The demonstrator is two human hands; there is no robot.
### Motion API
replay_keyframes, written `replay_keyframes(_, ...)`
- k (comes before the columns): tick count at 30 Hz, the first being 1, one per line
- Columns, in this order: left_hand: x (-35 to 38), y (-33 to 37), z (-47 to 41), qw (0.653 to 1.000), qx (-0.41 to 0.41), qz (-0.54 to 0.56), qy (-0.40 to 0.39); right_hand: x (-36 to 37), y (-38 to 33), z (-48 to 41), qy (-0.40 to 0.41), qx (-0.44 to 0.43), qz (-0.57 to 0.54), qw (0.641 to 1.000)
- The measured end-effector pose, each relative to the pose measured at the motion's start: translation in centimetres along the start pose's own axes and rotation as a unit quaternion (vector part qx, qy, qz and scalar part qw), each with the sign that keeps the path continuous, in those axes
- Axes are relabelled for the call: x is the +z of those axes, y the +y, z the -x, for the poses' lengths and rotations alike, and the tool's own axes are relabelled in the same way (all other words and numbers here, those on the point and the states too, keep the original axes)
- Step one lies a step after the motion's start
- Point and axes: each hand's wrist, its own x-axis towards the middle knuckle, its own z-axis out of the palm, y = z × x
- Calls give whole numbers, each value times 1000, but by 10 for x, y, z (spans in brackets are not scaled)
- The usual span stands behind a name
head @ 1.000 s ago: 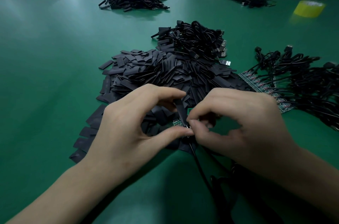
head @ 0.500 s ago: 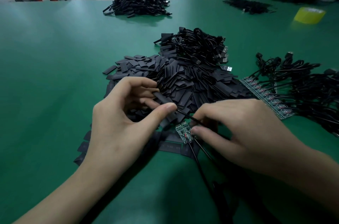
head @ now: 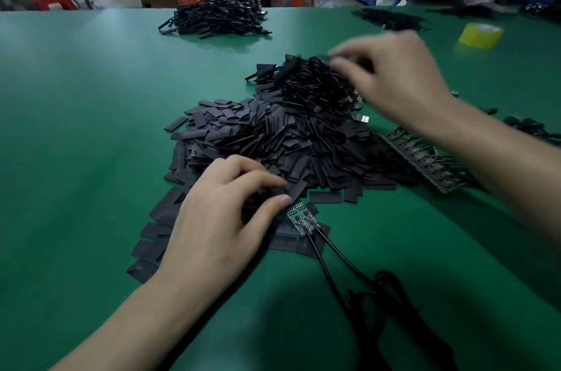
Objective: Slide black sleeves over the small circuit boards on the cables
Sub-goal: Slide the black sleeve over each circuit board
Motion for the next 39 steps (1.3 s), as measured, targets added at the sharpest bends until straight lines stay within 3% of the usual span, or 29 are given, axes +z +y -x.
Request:
replay_keyframes(3, 1, 2, 3, 998, 10, -42, -35, 15, 8, -63, -8, 15, 70, 997)
replay_keyframes(6, 0, 4, 4, 996, 11, -65, -60, 33, 3, -93, -73, 24, 102, 992)
replay_keyframes(11, -2, 7, 3, 995, 8, -60, -77, 34, -41, -30, -111, -61, -19, 992)
replay_keyframes(13, -1, 11, 2, 998, 5, -10, -62, 22, -54, 17, -163, -71, -77, 981)
replay_keyframes(16, -1, 16, 3, 990, -54, 126, -31, 1, -55, 68, -227, -13, -164, 960)
replay_keyframes(20, -3, 21, 3, 959, -120, 256, -26, -7, -50, 98, -219, 43, -281, 933)
replay_keyframes(26, -5, 25, 2, 916, -158, 366, -46, 0, -51, 106, -218, 65, -352, 908)
replay_keyframes(29, -6, 23, 2, 911, -169, 373, -53, 5, -54, 109, -210, 94, -416, 880)
replay_keyframes(33, -9, 23, 2, 883, -190, 421, -78, 8, -58, 110, -229, 134, -516, 814)
replay_keyframes(39, -10, 24, 2, 853, -207, 470, -97, 11, -56, 112, -254, 165, -581, 755)
